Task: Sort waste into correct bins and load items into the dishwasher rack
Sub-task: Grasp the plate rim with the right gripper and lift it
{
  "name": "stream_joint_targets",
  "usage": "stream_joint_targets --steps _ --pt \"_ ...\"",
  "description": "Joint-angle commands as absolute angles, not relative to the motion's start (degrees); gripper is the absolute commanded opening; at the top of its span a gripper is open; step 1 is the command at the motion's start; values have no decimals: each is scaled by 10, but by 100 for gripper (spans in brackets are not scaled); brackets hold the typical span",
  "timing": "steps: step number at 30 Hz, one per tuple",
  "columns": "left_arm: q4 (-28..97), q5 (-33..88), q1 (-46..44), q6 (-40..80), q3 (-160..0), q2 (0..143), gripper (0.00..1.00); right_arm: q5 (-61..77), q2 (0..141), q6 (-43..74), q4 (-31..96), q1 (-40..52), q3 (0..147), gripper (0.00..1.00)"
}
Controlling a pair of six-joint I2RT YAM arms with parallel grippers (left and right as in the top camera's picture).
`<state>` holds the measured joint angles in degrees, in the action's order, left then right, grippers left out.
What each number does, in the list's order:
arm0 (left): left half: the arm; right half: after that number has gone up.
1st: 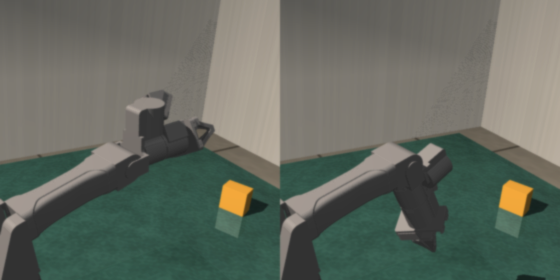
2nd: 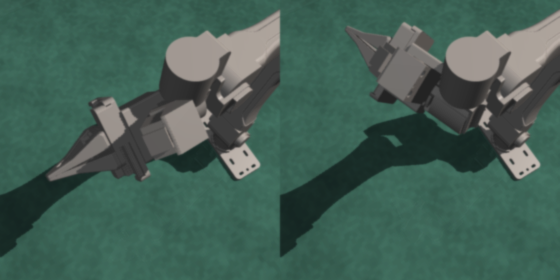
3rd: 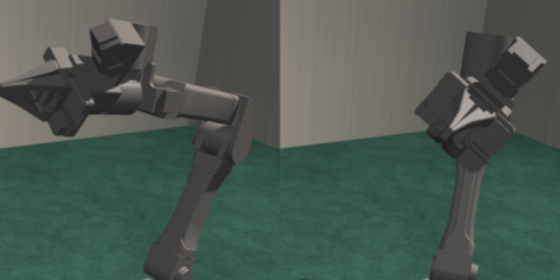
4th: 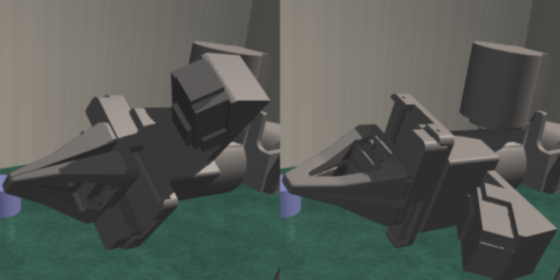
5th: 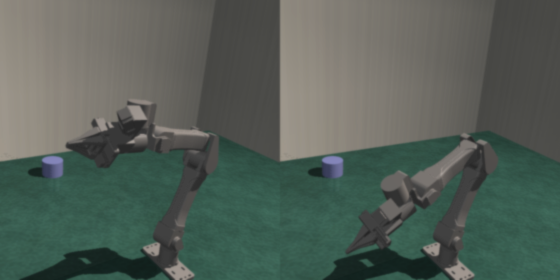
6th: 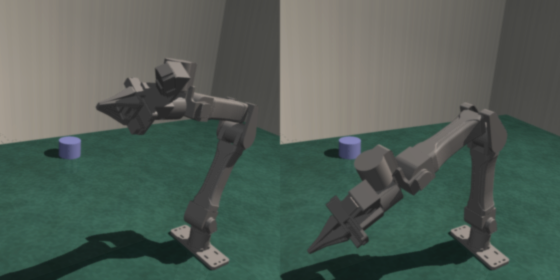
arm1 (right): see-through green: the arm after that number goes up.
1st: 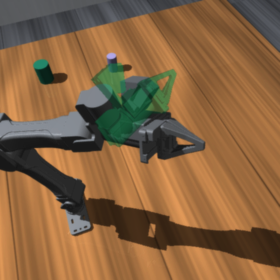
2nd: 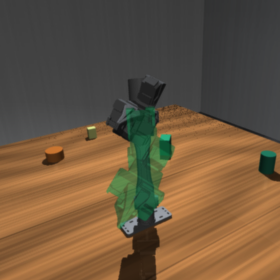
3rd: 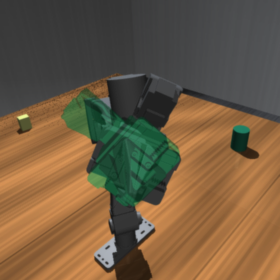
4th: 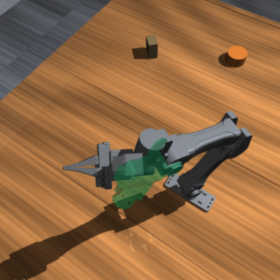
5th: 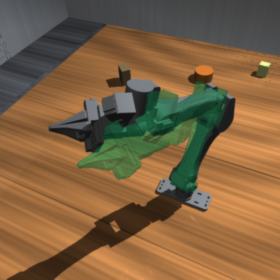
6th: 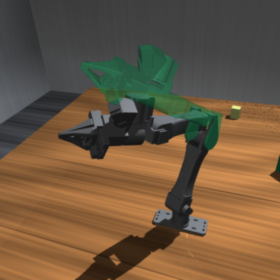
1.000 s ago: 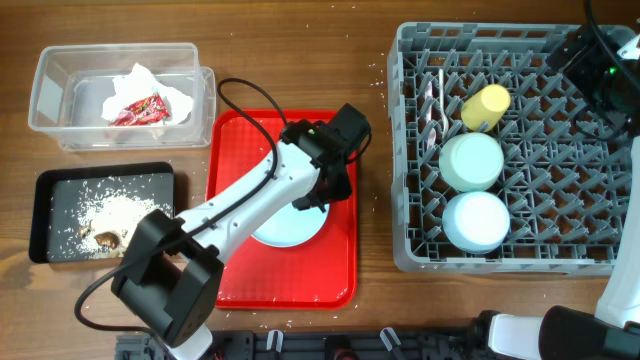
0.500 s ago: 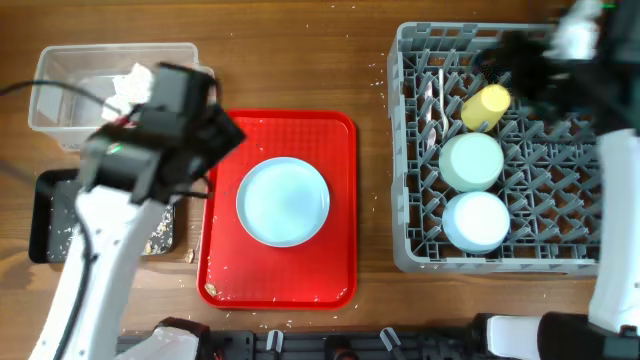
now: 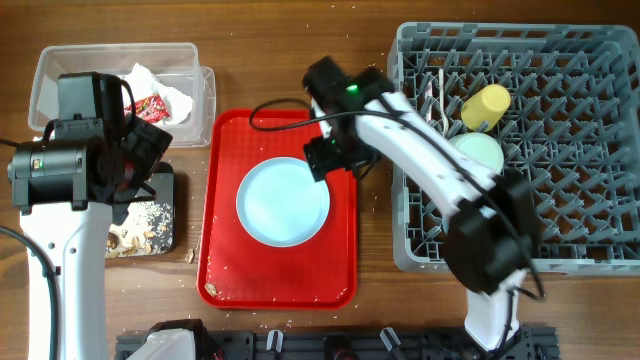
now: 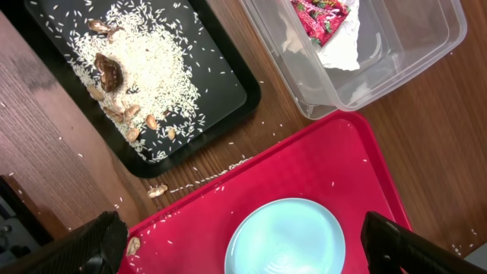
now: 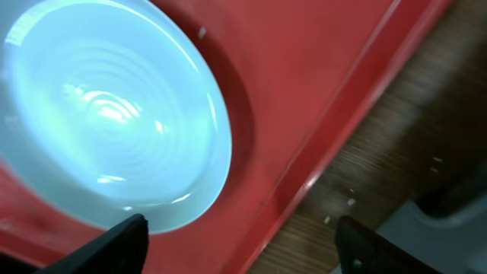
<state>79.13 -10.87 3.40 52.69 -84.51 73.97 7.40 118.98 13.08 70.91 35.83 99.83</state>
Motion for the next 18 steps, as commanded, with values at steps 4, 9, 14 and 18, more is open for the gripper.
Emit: stream_joint_targets --steps 4,9,14,18 --pt "792 -114 38 534 -852 739 100 119 1272 41 698 365 996 68" --pt "792 -114 38 534 -852 739 100 121 1281 47 648 365 982 49" --pt "792 -114 38 534 -852 739 100 116 1281 64 571 365 935 27" --pt "792 -114 38 534 -852 739 100 111 1279 93 563 364 926 4"
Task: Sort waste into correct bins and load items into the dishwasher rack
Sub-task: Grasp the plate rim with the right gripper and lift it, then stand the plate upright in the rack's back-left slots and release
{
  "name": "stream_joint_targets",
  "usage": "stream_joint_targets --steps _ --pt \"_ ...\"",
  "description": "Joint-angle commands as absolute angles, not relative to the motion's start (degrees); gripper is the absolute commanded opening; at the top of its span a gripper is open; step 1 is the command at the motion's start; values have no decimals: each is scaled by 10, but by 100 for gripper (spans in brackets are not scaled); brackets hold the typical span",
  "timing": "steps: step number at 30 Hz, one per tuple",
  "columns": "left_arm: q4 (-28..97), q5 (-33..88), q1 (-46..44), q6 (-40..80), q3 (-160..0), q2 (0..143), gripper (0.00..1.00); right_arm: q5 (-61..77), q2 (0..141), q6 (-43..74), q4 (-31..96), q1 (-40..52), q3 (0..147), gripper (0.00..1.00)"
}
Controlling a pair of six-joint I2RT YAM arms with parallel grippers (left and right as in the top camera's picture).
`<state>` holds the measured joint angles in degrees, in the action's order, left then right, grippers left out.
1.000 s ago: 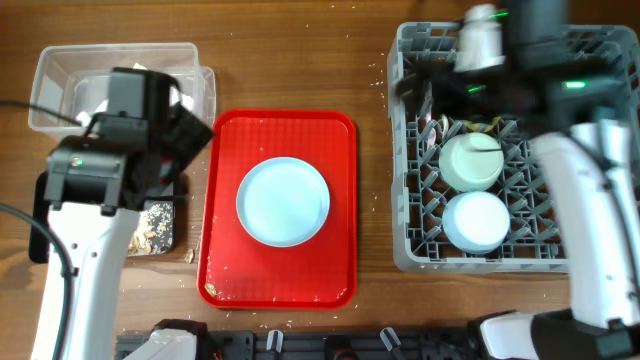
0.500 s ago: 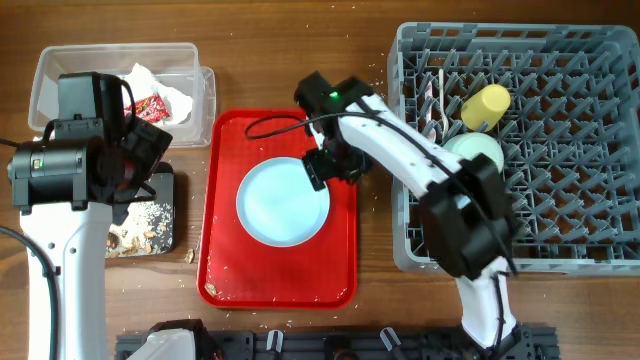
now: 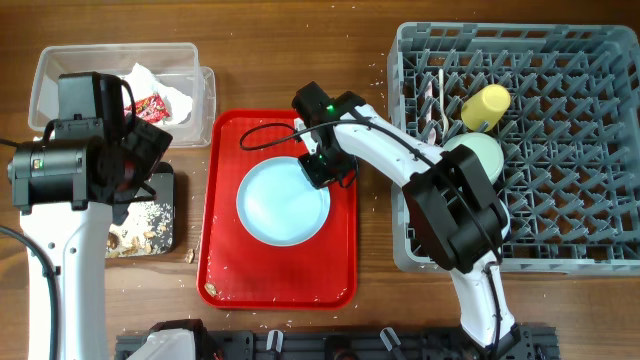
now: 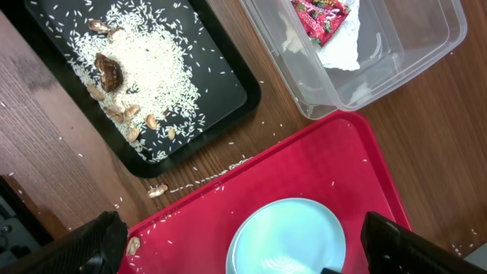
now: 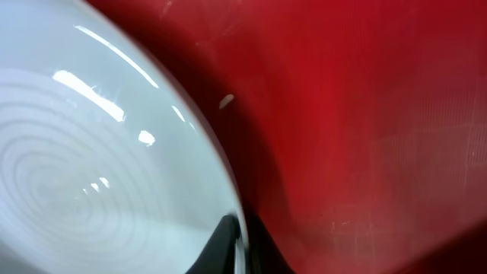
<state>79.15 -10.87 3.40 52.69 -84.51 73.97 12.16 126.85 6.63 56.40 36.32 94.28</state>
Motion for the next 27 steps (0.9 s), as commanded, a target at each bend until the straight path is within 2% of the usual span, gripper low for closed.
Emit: stream_joint_targets --steps 1,6,11,14,19,27 --pt "792 -114 38 534 -852 739 100 108 1278 99 567 363 932 4" --pt "792 -114 38 534 -852 739 100 85 1228 130 625 328 998 4" --pt "792 -114 38 534 -852 739 100 -64 1132 200 668 260 1046 4" --pt "792 -114 38 534 -852 739 100 -101 1063 202 660 209 1046 4" --pt "792 -114 38 534 -852 739 100 -286 1019 320 663 142 1046 4" --pt "792 -114 38 534 -852 739 100 -413 1035 351 568 136 966 4"
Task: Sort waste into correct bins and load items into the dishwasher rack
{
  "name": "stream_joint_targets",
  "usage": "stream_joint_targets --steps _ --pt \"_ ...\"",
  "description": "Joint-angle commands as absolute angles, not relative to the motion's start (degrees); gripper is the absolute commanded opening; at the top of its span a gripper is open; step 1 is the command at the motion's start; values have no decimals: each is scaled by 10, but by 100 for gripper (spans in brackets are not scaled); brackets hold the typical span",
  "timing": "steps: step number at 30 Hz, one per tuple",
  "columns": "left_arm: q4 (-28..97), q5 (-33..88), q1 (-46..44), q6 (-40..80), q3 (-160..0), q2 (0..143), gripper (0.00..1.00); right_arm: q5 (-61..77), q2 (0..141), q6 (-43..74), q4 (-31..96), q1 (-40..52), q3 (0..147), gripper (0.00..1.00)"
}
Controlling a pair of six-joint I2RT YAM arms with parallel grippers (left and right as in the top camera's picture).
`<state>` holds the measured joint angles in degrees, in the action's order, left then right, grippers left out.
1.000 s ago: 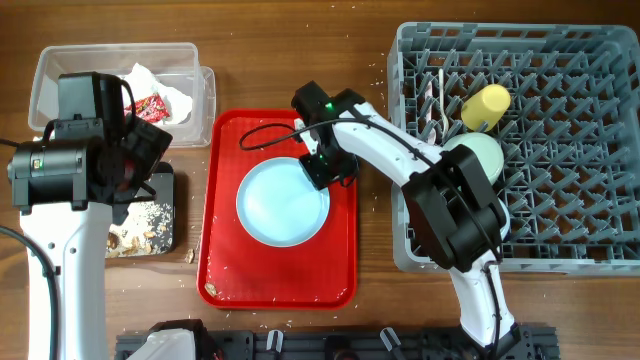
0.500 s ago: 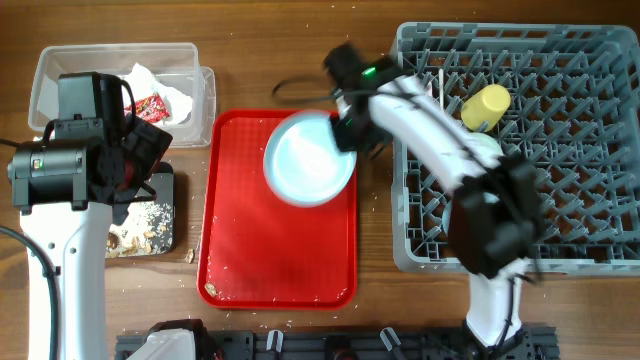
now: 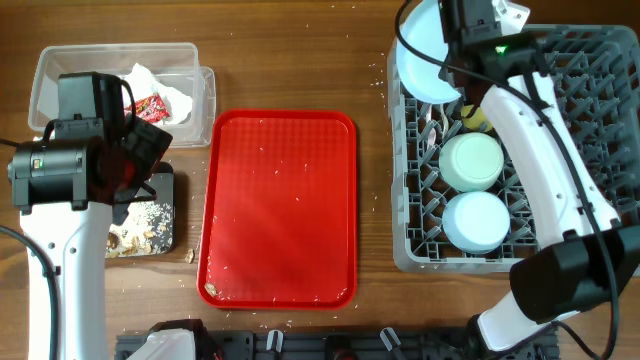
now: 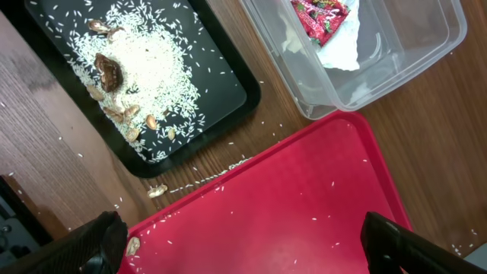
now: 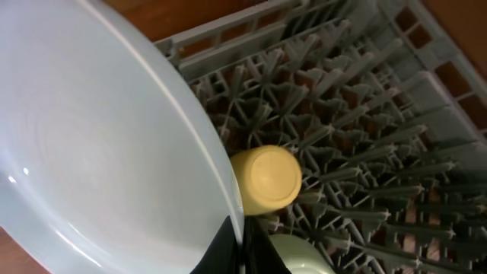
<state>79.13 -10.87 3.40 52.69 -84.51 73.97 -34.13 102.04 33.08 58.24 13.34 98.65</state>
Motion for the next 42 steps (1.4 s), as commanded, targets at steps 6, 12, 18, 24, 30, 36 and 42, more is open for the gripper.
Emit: stream_joint_targets --steps 6,12,18,24,30,36,42 --pt "792 -114 38 534 -852 739 100 -422 1065 351 561 137 962 4" --pt "792 -114 38 534 -852 739 100 -310 1084 345 573 138 960 4" --pt "792 -114 38 534 -852 739 100 -193 1063 324 595 147 960 22" --pt "792 -114 38 534 -852 739 100 -67 931 294 610 147 960 100" --pt "792 -114 38 534 -852 739 100 -42 828 287 698 147 960 100" --pt "792 -114 38 534 -852 739 100 -39 767 287 785 156 960 100" --pt "792 -114 38 534 -852 739 100 -37 681 288 809 163 930 93"
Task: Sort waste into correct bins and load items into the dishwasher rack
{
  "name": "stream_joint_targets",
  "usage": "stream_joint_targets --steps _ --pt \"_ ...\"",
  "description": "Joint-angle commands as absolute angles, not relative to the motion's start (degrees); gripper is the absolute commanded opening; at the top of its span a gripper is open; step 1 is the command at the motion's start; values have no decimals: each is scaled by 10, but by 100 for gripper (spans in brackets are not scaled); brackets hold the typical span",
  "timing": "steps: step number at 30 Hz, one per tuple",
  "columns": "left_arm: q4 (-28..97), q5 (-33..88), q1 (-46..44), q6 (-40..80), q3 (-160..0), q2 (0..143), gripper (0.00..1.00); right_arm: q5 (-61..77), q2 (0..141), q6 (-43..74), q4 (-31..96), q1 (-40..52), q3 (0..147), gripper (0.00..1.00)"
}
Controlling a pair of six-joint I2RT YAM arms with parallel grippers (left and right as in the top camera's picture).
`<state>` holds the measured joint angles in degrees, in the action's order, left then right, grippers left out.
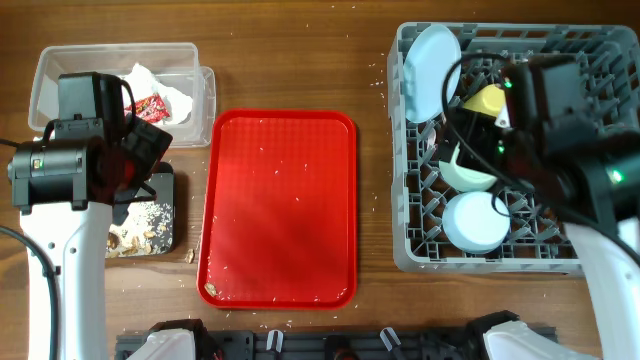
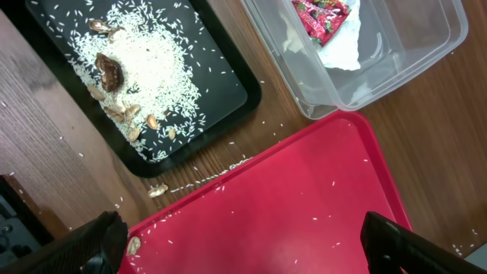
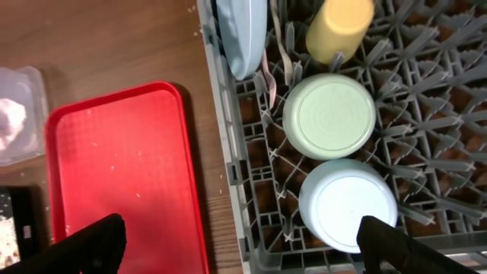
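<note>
A pale blue plate (image 1: 428, 62) stands on edge in the far-left corner of the grey dishwasher rack (image 1: 600, 262). My right gripper (image 3: 240, 255) hangs open high above the rack's left side, holding nothing. Below it in the rack are a yellow cup (image 3: 338, 29), an upturned green bowl (image 3: 329, 116) and an upturned pale blue bowl (image 3: 348, 204). The red tray (image 1: 280, 200) carries only scattered rice grains. My left gripper (image 2: 243, 247) is open above the tray's near-left part, with nothing between its fingers.
A clear plastic bin (image 1: 60, 70) at the far left holds a crumpled napkin and a red wrapper (image 2: 323, 15). Beside it lies a black tray (image 2: 228, 84) with rice and food scraps. Loose rice and a nut lie on the wood near the red tray.
The right gripper held the blue plate over the rack's far-left corner. Now the plate stands in the rack, and the gripper is open and higher over the rack. The left arm is unchanged.
The blue plate lay on the red tray with my right gripper open at its rim. The gripper was then shut on the rim. Later it held the plate above the rack's corner, leaving the tray bare. Now the plate stands slotted in the rack, released.
</note>
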<state>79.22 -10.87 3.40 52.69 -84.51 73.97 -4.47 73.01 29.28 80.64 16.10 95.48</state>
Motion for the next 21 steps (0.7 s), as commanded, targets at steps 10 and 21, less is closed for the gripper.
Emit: stream_joint_targets --steps 10,21 --pt "792 -114 38 534 -852 739 100 13 371 379 732 163 692 100" --pt "792 -114 38 534 -852 739 100 -43 364 434 828 163 689 100"
